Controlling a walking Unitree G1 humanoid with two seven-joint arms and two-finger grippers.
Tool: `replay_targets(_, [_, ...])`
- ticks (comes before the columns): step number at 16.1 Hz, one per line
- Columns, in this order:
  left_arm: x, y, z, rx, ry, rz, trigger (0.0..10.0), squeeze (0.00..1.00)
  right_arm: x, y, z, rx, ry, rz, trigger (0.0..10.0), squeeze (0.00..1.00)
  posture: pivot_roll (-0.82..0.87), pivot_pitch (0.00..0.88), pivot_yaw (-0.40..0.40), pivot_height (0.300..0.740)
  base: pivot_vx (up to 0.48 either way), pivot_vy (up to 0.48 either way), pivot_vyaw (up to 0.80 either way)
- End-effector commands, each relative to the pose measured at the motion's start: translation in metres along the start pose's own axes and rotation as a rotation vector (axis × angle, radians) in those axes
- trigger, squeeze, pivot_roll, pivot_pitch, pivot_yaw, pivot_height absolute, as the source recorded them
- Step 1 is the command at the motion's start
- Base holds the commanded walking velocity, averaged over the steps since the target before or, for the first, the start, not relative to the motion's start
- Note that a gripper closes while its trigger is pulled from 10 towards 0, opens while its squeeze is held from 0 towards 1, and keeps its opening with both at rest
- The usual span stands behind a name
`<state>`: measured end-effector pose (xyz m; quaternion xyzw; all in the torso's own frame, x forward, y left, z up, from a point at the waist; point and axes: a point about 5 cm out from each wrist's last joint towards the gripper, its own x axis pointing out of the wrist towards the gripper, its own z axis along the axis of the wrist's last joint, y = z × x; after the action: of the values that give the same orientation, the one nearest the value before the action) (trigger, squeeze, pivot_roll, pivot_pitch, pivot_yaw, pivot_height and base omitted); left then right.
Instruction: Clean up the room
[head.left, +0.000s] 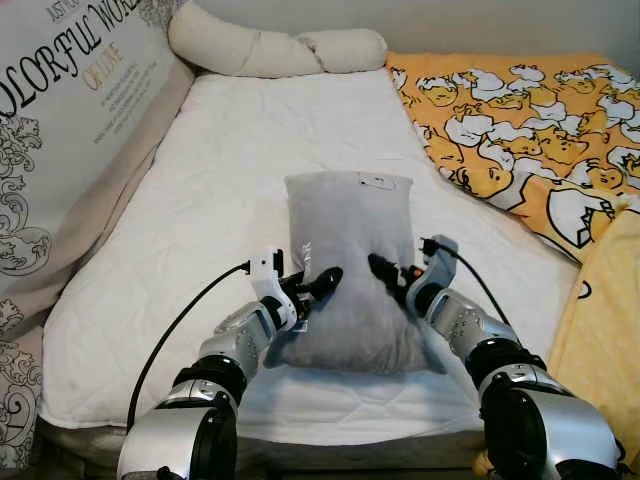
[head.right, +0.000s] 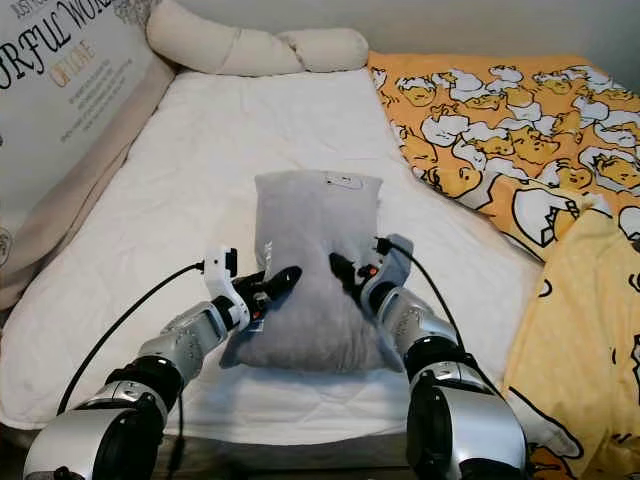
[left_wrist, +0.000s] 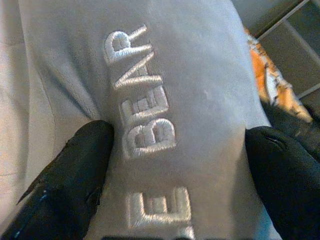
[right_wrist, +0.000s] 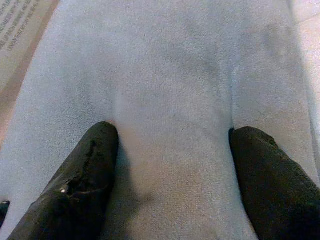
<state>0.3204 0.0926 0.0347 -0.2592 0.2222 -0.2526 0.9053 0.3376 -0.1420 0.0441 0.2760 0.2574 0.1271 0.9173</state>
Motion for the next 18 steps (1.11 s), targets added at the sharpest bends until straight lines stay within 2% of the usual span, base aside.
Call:
replay_targets(1, [0.0, 0.0, -0.008, 0.012, 0.047, 0.02, 10.0, 0.0, -0.003, 0.0, 0.008, 0.037, -0.027, 0.07, 10.0, 1.0, -0.08, 0.0, 0.028, 0.74, 0.0, 0.0, 0.0])
replay_targets(3, [0.0, 0.002, -0.007, 0.022, 0.047, 0.034, 10.0, 0.0, -0.008, -0.004, 0.02, 0.028, -0.066, 0.105, 10.0, 1.0, -0.09, 0.0, 0.032, 0.74, 0.0, 0.0, 0.0])
replay_targets(6, [-0.001, 0.004, -0.007, 0.057, 0.066, 0.05, 10.0, 0.0, -0.023, -0.036, 0.043, 0.054, -0.182, -0.073, 10.0, 1.0, -0.09, 0.0, 0.044, 0.74, 0.0, 0.0, 0.0])
replay_targets(9, [-0.001, 0.004, -0.008, 0.065, 0.08, 0.04, 10.0, 0.0, -0.029, -0.052, 0.029, 0.049, -0.121, -0.164, 10.0, 1.0, -0.09, 0.0, 0.05, 0.74, 0.0, 0.0, 0.0])
replay_targets(11, [-0.001, 0.004, -0.009, 0.065, 0.088, 0.033, 10.0, 0.0, -0.026, -0.048, 0.014, 0.111, -0.074, -0.104, 10.0, 1.0, -0.09, 0.0, 0.052, 0.74, 0.0, 0.0, 0.0])
replay_targets(12, [-0.001, 0.002, -0.01, 0.056, 0.094, 0.017, 10.0, 0.0, -0.02, -0.036, 0.002, 0.138, -0.028, -0.025, 10.0, 0.74, -0.08, 0.0, 0.052, 0.74, 0.0, 0.0, 0.0])
replay_targets(13, [-0.001, 0.002, -0.011, 0.053, 0.099, 0.008, 4.2, 0.0, -0.016, -0.027, -0.006, 0.155, -0.001, 0.022, 10.0, 0.0, -0.08, 0.0, 0.052, 0.74, 0.0, 0.0, 0.0])
replay_targets(14, [-0.001, 0.001, -0.013, 0.047, 0.107, 0.001, 0.0, 0.0, -0.012, -0.018, -0.017, 0.133, 0.051, 0.043, 10.0, 0.0, -0.08, 0.0, 0.052, 0.74, 0.0, 0.0, 0.0])
replay_targets(15, [-0.001, 0.001, -0.014, 0.046, 0.111, -0.002, 0.0, 0.0, -0.01, -0.015, -0.023, 0.12, 0.077, 0.046, 8.3, 0.0, -0.08, 0.0, 0.051, 0.74, 0.0, 0.0, 0.0])
replay_targets(16, [-0.001, 0.001, -0.015, 0.047, 0.117, -0.007, 0.0, 0.0, -0.007, -0.01, -0.032, 0.092, 0.111, 0.031, 0.0, 0.0, -0.07, 0.0, 0.05, 0.74, 0.0, 0.0, 0.0])
replay_targets(18, [-0.002, 0.002, -0.016, 0.063, 0.128, -0.005, 0.0, 0.0, -0.005, -0.007, -0.036, 0.088, 0.119, 0.018, 0.0, 0.0, -0.06, 0.0, 0.047, 0.74, 0.0, 0.0, 0.0])
